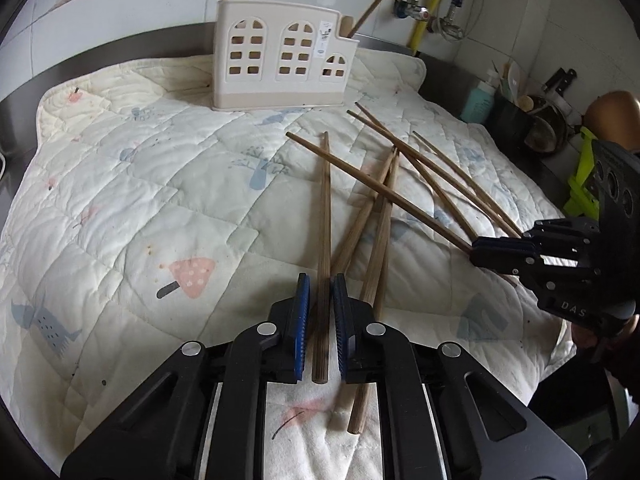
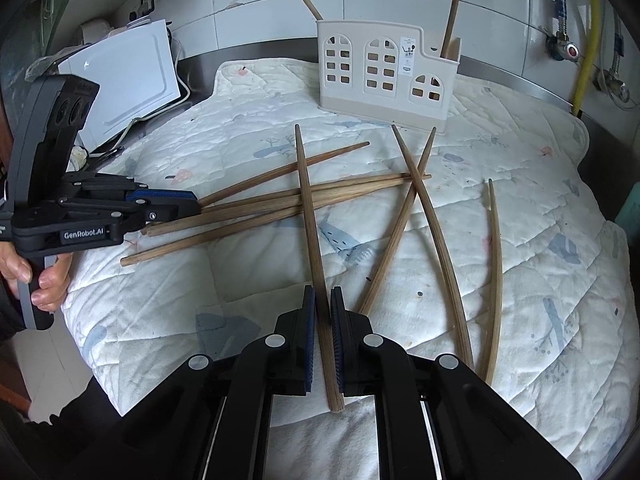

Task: Organize utensils
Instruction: 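Close the left gripper on a chopstick while the right gripper grasps another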

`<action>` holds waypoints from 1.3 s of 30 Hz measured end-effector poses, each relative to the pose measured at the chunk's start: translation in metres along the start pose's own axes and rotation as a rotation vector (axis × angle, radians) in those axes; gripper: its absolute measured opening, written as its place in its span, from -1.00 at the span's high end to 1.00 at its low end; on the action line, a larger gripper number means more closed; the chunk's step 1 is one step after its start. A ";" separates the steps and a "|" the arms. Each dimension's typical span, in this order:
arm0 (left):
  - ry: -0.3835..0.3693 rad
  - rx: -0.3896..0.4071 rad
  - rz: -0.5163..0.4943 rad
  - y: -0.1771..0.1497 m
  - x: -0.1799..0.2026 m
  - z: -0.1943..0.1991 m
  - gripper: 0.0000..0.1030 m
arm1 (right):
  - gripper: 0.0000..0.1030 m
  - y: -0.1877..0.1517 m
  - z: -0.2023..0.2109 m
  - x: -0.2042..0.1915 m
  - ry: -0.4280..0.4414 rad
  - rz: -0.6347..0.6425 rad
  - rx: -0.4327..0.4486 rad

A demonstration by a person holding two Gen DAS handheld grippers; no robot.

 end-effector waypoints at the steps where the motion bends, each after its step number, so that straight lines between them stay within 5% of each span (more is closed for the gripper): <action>1: 0.002 0.002 -0.005 0.000 0.001 0.000 0.86 | 0.85 0.000 0.000 -0.001 0.002 -0.003 0.001; 13: -0.031 0.008 0.043 0.001 -0.005 0.006 0.89 | 0.87 -0.004 0.009 -0.010 0.025 -0.041 0.016; 39: 0.027 -0.026 0.091 0.006 -0.025 -0.005 0.82 | 0.87 -0.008 0.002 -0.008 0.021 -0.094 0.022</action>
Point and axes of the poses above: each gripper's, at about its wrist camera, not at the fingertips, and z roughly against the way its jaws point, x to its right, y to its top, the point moved 6 cm from there along -z, roughly the way its jaws point, and after that the axes turned 7 degrees about -y, right-handed, at the moved point
